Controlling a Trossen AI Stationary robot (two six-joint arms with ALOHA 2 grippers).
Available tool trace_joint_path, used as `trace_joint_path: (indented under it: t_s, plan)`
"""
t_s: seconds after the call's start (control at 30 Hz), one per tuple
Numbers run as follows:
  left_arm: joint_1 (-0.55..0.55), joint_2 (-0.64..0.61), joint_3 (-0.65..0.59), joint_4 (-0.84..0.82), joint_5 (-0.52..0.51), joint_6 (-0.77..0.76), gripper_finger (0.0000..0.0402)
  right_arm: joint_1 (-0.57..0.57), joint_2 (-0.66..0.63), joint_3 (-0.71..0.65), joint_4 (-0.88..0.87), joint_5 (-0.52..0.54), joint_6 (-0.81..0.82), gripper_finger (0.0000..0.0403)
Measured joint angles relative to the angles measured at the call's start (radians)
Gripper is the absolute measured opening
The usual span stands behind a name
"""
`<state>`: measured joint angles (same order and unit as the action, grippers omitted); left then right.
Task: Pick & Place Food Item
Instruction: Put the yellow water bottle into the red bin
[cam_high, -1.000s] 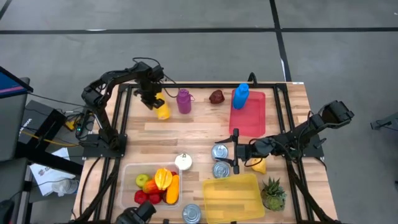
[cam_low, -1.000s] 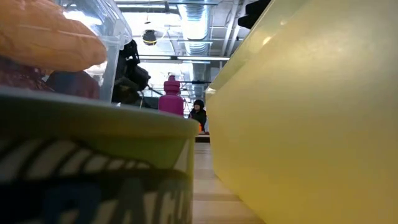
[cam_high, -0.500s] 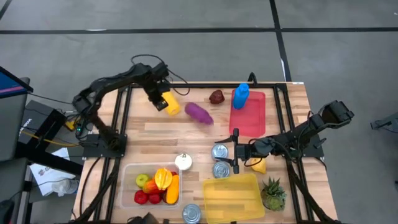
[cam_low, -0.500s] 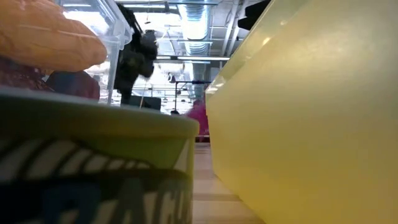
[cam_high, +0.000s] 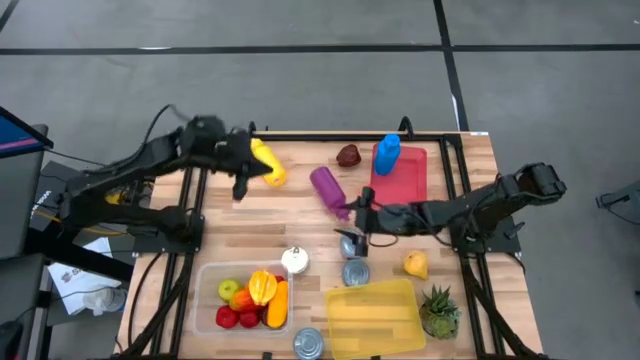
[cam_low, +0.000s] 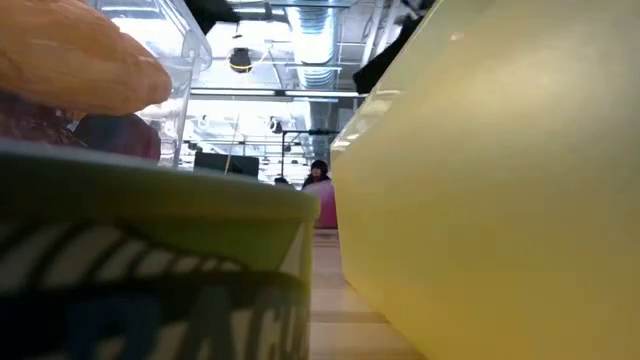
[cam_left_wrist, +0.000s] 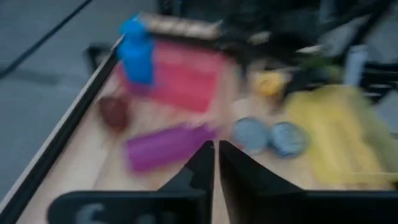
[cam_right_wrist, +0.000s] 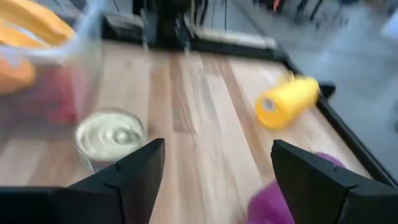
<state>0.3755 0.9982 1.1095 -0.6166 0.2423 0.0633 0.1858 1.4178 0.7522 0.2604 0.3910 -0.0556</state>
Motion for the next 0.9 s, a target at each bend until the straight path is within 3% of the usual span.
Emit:
trace_joint_path:
  t_s: [0.2, 0.4, 0.53, 0.7, 0.77, 0.9]
  plan:
    - [-0.200, -0.115, -0.144, 0.154, -0.005, -0.019, 0.0104, -0.117, 0.079, 0.233, -0.399, -0.027, 0.080, 0.0282]
    - [-0.351, -0.156, -0.318, 0.317, -0.078, -0.016, 0.0223, -0.208, 0.254, 0.405, -0.382, -0.214, 0.038, 0.0294]
    - [-0.390, -0.168, -0.369, 0.300, -0.239, -0.016, 0.0270, -0.271, 0.385, 0.537, -0.387, -0.262, -0.001, 0.0308]
    - [-0.351, -0.174, -0.370, 0.105, -0.603, -0.111, 0.0254, -0.318, 0.499, 0.665, -0.463, -0.290, -0.024, 0.0309]
    - [-0.301, -0.171, -0.370, 0.039, -0.666, -0.144, 0.0223, -0.320, 0.522, 0.690, -0.463, -0.313, -0.034, 0.0307]
    - [-0.151, -0.128, -0.372, -0.024, -0.692, -0.220, 0.0149, -0.317, 0.520, 0.695, -0.443, -0.316, -0.050, 0.0306]
